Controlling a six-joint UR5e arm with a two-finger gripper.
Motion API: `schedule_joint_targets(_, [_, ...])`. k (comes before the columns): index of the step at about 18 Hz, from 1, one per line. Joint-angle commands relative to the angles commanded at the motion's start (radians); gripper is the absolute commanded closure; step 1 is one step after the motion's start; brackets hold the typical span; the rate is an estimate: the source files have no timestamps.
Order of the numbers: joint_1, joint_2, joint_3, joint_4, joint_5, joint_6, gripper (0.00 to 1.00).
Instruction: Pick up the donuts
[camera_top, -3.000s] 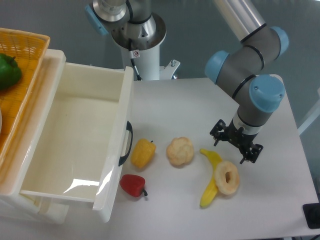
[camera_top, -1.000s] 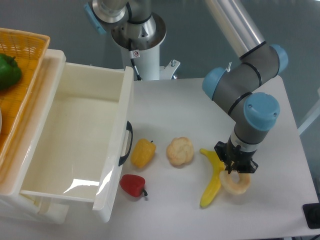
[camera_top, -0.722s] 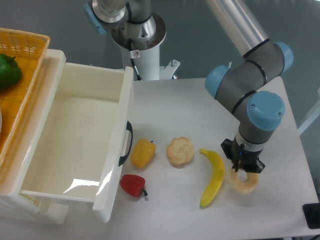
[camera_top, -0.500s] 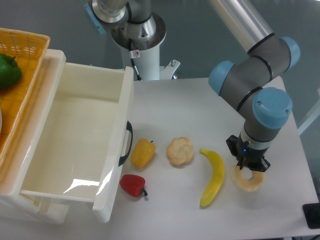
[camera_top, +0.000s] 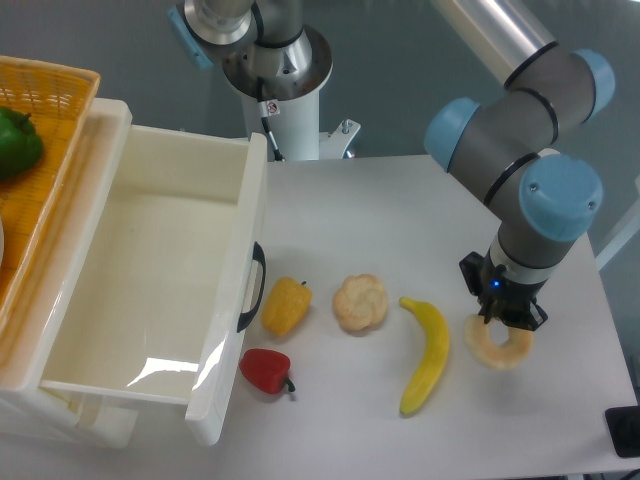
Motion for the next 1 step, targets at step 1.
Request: schedule_joint_targets(1, [0.0, 0.0, 0.0, -0.003, -0.003, 0.0, 1.0])
